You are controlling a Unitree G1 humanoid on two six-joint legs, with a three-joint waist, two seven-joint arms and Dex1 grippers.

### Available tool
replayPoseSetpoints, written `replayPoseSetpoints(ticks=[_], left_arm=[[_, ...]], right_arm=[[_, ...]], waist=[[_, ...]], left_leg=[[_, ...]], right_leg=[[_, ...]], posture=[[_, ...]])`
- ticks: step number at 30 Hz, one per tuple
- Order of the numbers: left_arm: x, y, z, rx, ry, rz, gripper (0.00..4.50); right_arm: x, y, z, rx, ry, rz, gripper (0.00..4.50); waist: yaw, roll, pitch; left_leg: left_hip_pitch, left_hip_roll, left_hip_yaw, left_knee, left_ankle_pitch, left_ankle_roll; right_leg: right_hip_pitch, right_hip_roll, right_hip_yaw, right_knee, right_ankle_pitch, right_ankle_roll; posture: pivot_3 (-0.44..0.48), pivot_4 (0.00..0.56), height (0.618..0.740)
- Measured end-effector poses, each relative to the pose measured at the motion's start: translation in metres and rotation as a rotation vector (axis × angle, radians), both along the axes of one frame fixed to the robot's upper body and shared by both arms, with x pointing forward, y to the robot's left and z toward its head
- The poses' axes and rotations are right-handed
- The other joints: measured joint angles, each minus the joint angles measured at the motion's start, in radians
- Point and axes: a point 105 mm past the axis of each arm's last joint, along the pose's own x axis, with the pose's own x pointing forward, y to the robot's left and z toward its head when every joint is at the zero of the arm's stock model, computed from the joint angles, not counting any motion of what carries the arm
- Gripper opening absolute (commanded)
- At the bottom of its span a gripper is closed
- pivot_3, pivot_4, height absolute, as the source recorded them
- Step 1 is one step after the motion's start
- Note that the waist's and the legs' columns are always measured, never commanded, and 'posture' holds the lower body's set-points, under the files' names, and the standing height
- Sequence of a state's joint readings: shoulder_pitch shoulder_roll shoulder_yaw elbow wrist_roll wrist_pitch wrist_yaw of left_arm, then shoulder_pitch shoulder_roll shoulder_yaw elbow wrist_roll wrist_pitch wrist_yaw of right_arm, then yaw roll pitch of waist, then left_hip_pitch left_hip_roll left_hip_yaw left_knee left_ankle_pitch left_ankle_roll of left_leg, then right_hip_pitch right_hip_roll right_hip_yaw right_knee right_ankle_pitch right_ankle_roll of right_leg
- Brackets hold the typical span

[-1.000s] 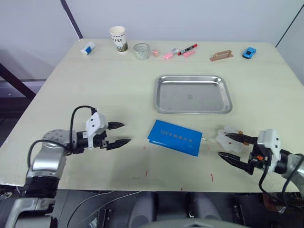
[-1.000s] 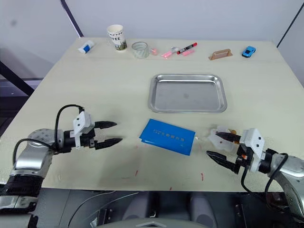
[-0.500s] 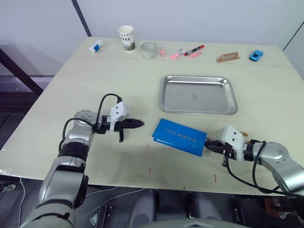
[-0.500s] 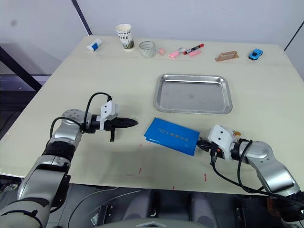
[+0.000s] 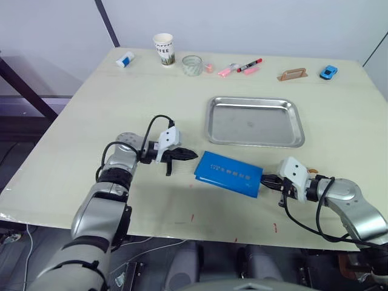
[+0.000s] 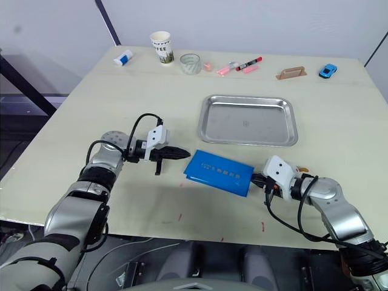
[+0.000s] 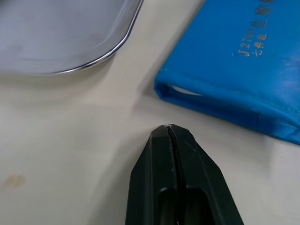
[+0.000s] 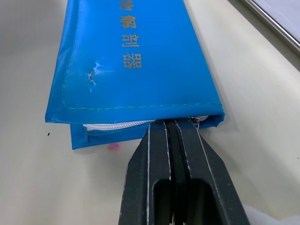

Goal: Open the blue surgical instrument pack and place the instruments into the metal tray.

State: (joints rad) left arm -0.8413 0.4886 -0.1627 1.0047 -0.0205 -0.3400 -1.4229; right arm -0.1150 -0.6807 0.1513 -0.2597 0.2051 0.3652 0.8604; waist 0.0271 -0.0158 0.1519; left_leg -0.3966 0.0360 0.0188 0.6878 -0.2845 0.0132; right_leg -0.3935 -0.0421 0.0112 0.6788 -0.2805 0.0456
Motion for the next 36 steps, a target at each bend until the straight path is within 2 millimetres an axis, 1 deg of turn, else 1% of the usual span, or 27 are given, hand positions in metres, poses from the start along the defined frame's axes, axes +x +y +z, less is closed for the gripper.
replayPoseSetpoints(ticks=[7, 13, 15, 16, 21, 24, 36], left_arm=[[-0.006, -0.006, -0.002, -0.002, 0.024, -0.053, 0.02], [-0.016, -0.009, -0.005, -0.025, 0.082, -0.087, 0.02], [-0.021, -0.011, -0.006, -0.035, 0.094, -0.104, 0.02], [-0.026, -0.015, -0.007, -0.048, 0.104, -0.124, 0.02], [-0.036, -0.016, -0.009, -0.037, 0.114, -0.144, 0.02], [-0.047, -0.019, -0.011, -0.044, 0.139, -0.164, 0.02], [-0.071, -0.028, -0.018, -0.055, 0.202, -0.202, 0.02]], right_arm=[[0.001, 0.001, 0.000, 0.006, -0.009, 0.001, 0.04], [0.003, -0.002, 0.000, 0.003, -0.017, -0.012, 0.04], [0.003, -0.002, 0.000, 0.003, -0.017, -0.013, 0.04], [0.003, -0.002, 0.000, 0.005, -0.018, -0.010, 0.04], [0.001, -0.004, 0.000, 0.002, -0.013, 0.001, 0.04], [-0.003, -0.008, 0.000, 0.004, -0.002, 0.009, 0.04], [-0.007, -0.020, 0.002, 0.003, 0.020, 0.011, 0.04]], waist=[[-0.004, 0.000, 0.000], [-0.011, 0.000, 0.000], [-0.011, 0.000, -0.001], [-0.011, 0.000, -0.001], [-0.011, 0.001, -0.001], [-0.011, 0.001, -0.001], [-0.012, 0.001, -0.001]], left_leg=[[0.000, 0.000, 0.000, 0.000, 0.000, 0.000], [0.000, 0.000, 0.000, 0.000, 0.000, 0.000], [0.000, 0.000, 0.000, 0.000, 0.000, 0.000], [0.000, 0.000, -0.001, 0.000, 0.000, 0.000], [0.001, 0.000, -0.002, 0.000, 0.000, 0.000], [0.001, 0.000, -0.002, 0.000, -0.001, 0.001], [0.001, 0.000, -0.002, 0.000, -0.001, 0.002]], right_leg=[[0.000, 0.000, 0.000, 0.000, 0.000, 0.000], [0.000, 0.000, 0.001, -0.001, 0.000, 0.000], [0.000, 0.000, 0.001, -0.001, 0.000, 0.000], [0.000, 0.000, 0.002, -0.001, 0.000, 0.000], [0.000, 0.000, 0.002, -0.001, 0.000, 0.000], [0.000, 0.000, 0.003, -0.002, 0.000, 0.000], [0.000, 0.000, 0.004, -0.001, 0.000, 0.000]], posture=[[0.000, 0.150, 0.740], [0.000, 0.150, 0.740], [0.000, 0.150, 0.740], [0.000, 0.150, 0.740], [0.000, 0.150, 0.740], [0.000, 0.150, 0.740], [0.000, 0.150, 0.740]])
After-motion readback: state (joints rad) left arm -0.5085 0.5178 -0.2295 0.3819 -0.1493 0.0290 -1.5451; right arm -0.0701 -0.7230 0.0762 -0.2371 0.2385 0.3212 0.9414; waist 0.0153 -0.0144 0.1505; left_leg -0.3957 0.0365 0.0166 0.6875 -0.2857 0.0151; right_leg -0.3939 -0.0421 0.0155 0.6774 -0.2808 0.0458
